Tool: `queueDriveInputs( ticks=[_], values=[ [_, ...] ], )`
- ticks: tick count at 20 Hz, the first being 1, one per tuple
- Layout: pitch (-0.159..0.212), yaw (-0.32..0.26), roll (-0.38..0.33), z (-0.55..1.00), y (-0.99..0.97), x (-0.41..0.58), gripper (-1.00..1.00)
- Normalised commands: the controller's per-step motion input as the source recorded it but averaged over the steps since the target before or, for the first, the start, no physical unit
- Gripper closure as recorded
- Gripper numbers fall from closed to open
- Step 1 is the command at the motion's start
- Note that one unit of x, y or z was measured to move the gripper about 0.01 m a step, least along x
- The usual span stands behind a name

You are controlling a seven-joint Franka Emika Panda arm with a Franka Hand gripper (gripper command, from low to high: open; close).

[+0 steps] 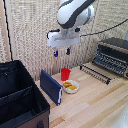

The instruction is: Please shift your gripper toward the book. Carefully hold the book with your gripper. Gently transport the book using your gripper to the caddy's front section. Safely let the book go into the caddy's front area.

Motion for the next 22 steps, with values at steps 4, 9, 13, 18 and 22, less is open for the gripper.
queueDriveInputs(
  ticks=[4, 9, 13, 18, 22],
  values=[
    [0.015, 0.020, -0.084, -0.23, 0.62, 0.008, -1.00],
    [0.016, 0.021, -0.108, -0.25, 0.67, 0.006, -1.00],
    [0.018, 0.027, -0.085, -0.24, 0.53, 0.028, -1.00],
    [0.015, 0.054, -0.035, -0.31, 0.23, 0.103, -1.00],
    [0.000, 0.097, -0.013, -0.32, 0.02, 0.185, -1.00]
  ],
)
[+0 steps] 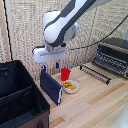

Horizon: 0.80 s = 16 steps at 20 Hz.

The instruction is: Please shift your gripper toward the book. Carefully hold the book with your gripper. Gently transport the book using your gripper to the caddy's front section. Safely let the book go into the caddy's front area.

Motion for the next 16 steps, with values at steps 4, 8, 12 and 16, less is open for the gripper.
queueDriveInputs(
  ticks=[4, 8, 12, 16],
  values=[
    [0.000, 0.161, -0.013, -0.31, 0.00, 0.194, -1.00],
    [0.000, 0.189, -0.002, -0.27, 0.00, 0.159, -1.00],
    [0.032, 0.127, -0.014, -0.22, 0.06, 0.111, -1.00],
    [0.071, 0.059, -0.058, -0.18, 0.13, 0.139, 1.00]
  ],
)
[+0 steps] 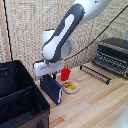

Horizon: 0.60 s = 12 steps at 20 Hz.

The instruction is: Please shift your gripper toward the book. Carefully hold the book with your gripper. Gently transport the book using your gripper to the caddy's front section. Safely let the book go into the caddy's front area.

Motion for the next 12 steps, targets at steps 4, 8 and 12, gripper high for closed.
queueDriveInputs(
  ticks=[4, 8, 12],
  values=[
    [0.034, 0.046, -0.019, -0.13, 0.05, 0.113, 1.00],
    [0.031, 0.018, -0.007, -0.07, 0.06, 0.015, 1.00],
    [0.015, 0.006, 0.000, -0.01, 0.01, 0.000, 1.00]
  ],
)
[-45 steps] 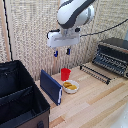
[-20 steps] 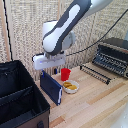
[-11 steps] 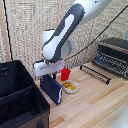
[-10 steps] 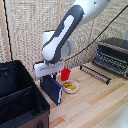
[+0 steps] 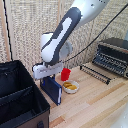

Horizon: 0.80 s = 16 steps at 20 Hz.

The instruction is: Please shift your gripper toward the book. Carefully hold the book with your gripper. Gently transport the book using your gripper to the caddy's front section. Safely let the book go into the caddy's front area.

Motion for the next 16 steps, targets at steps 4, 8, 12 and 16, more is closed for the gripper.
queueDriveInputs(
  ticks=[4, 8, 12, 16],
  values=[
    [0.000, 0.000, 0.000, -0.02, 0.00, 0.000, 1.00],
    [0.004, -0.014, 0.000, 0.16, 0.03, 0.041, 1.00],
    [0.058, -0.160, 0.001, 0.93, 0.00, 0.091, 1.00],
    [0.047, -0.238, -0.001, 1.00, -0.05, 0.107, 1.00]
  ],
)
